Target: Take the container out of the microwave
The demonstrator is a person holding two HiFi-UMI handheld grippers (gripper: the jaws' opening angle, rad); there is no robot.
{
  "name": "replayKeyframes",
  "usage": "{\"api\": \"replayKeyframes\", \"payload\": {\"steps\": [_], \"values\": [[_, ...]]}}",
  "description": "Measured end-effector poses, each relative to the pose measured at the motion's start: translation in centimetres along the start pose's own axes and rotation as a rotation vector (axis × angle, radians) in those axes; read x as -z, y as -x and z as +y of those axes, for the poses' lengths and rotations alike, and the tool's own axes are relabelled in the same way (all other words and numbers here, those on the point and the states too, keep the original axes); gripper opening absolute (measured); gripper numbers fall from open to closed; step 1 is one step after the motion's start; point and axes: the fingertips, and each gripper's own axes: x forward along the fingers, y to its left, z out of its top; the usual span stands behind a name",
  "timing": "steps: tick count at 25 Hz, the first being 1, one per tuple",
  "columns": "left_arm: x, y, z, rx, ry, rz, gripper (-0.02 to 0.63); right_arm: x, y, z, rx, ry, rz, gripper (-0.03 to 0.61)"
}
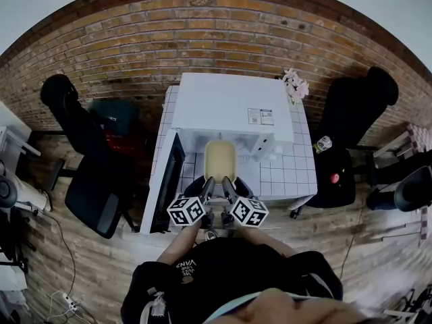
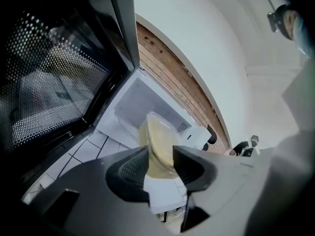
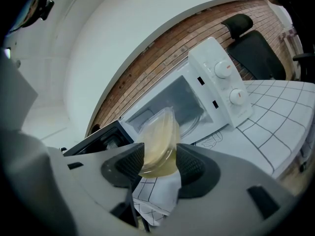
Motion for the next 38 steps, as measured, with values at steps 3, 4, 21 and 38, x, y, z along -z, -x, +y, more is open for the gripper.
{"api": "replayKeyframes", "payload": {"steps": [3, 4, 21, 38], "values": [[0.0, -0.1, -0.2, -0.01, 0.002, -0.005, 0.158, -0.2, 0.0, -0.2, -0.009, 0.001, 0.009, 0.198], [0.1, -0.1, -0.3, -0.013, 0.004, -0.009, 0.158, -0.2, 0.1, -0.2, -0.013, 0.003, 0.014, 0.198], [1.4, 0.0, -2.9, -0.109, 0.027, -0.072, 0.158, -1.6, 1.5, -1.4, -0.115, 0.031, 0.099, 0.198], [4.3, 1.2, -6.0, -0.201, 0.059, -0.148, 0.156, -1.9, 4.5, -3.0, -0.212, 0.067, 0.181, 0.198]]}}
